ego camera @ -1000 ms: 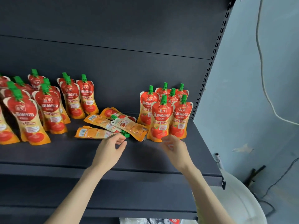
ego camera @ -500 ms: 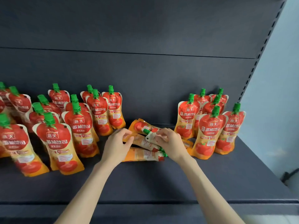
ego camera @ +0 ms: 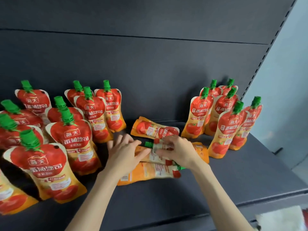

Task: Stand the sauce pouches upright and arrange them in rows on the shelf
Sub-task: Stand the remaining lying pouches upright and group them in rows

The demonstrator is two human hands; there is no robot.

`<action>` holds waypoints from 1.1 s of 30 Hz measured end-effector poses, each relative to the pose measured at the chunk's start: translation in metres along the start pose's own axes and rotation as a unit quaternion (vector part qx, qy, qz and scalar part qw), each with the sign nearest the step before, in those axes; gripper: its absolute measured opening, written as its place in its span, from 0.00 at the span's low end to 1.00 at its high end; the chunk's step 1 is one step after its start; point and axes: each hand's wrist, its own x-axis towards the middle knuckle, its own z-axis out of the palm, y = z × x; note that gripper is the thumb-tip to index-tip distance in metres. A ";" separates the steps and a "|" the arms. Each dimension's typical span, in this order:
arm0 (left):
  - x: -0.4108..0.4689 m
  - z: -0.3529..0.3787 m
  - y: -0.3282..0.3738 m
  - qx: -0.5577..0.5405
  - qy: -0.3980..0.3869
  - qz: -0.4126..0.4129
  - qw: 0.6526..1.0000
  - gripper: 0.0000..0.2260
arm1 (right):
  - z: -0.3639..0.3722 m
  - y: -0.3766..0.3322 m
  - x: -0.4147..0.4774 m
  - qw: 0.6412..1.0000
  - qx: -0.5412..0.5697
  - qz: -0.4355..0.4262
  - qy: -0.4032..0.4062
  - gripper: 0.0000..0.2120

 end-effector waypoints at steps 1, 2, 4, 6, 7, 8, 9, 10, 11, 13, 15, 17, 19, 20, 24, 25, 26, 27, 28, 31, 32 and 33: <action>-0.003 0.001 0.000 0.006 -0.004 0.000 1.000 0.29 | 0.000 0.000 -0.001 1.000 0.006 -0.006 -0.016 0.24; -0.006 0.000 -0.001 0.005 -0.005 0.004 1.000 0.35 | 0.000 0.001 -0.002 0.999 0.012 -0.012 -0.032 0.27; -0.009 -0.001 -0.002 -0.006 -0.012 0.019 1.000 0.49 | 0.000 0.002 -0.002 0.998 0.002 -0.023 -0.054 0.32; -0.011 -0.001 -0.003 -0.016 -0.031 0.028 0.999 0.53 | -0.001 0.003 -0.002 0.998 -0.006 -0.026 -0.062 0.33; -0.012 0.000 -0.003 -0.020 -0.037 0.032 0.999 0.53 | -0.002 0.003 -0.001 0.998 0.000 -0.024 -0.061 0.33; -0.013 -0.001 -0.003 -0.025 -0.041 0.035 0.998 0.53 | -0.002 0.003 -0.001 0.998 0.007 -0.024 -0.058 0.32; -0.014 -0.001 -0.003 -0.030 -0.043 0.036 0.998 0.51 | -0.002 0.004 -0.002 0.998 0.011 -0.025 -0.052 0.31; -0.014 -0.001 -0.003 -0.034 -0.044 0.036 0.998 0.50 | -0.002 0.004 -0.002 0.999 0.014 -0.026 -0.044 0.29; -0.014 -0.002 -0.003 -0.039 -0.043 0.035 0.998 0.48 | -0.001 0.004 -0.003 0.999 0.015 -0.028 -0.036 0.29; -0.015 -0.003 -0.003 -0.043 -0.038 0.033 0.998 0.50 | 0.001 0.005 -0.004 0.999 0.018 -0.029 -0.021 0.27; -0.016 -0.004 -0.003 -0.046 -0.033 0.033 0.998 0.52 | 0.003 0.005 -0.006 0.999 0.024 -0.029 -0.011 0.26; -0.016 -0.005 -0.002 -0.051 -0.041 0.034 0.997 0.51 | 0.006 0.007 -0.007 0.999 0.021 -0.028 0.003 0.25; -0.014 -0.008 -0.001 -0.082 -0.036 0.031 0.996 0.47 | 0.009 0.008 -0.008 0.999 0.012 -0.029 0.023 0.23; -0.011 -0.010 0.001 -0.113 -0.012 0.025 0.993 0.42 | 0.011 0.008 -0.008 0.999 0.006 -0.032 0.034 0.22; 0.031 -0.017 0.012 -0.237 0.065 0.037 0.969 0.19 | 0.016 0.008 -0.009 0.997 -0.033 -0.043 0.059 0.24; 0.045 -0.016 0.015 -0.234 0.052 0.047 0.970 0.17 | 0.017 0.009 -0.010 0.996 -0.037 -0.046 0.061 0.26; 0.058 -0.014 0.018 -0.217 0.029 0.055 0.974 0.18 | 0.018 0.009 -0.011 0.996 -0.039 -0.053 0.064 0.27; 0.070 -0.010 0.019 -0.191 -0.002 0.055 0.980 0.19 | 0.019 0.010 -0.011 0.995 -0.041 -0.059 0.067 0.28; 0.080 -0.007 0.020 -0.156 -0.037 0.050 0.986 0.20 | 0.020 0.010 -0.012 0.995 -0.043 -0.062 0.071 0.28; 0.094 -0.003 0.017 -0.027 -0.087 0.041 0.995 0.22 | 0.021 0.011 -0.013 0.993 -0.053 -0.068 0.081 0.29; 0.095 -0.004 0.015 -0.004 -0.083 0.042 0.996 0.22 | 0.021 0.011 -0.014 0.992 -0.055 -0.071 0.084 0.30; 0.096 -0.006 0.014 0.008 -0.077 0.044 0.996 0.23 | 0.021 0.011 -0.014 0.992 -0.055 -0.074 0.086 0.31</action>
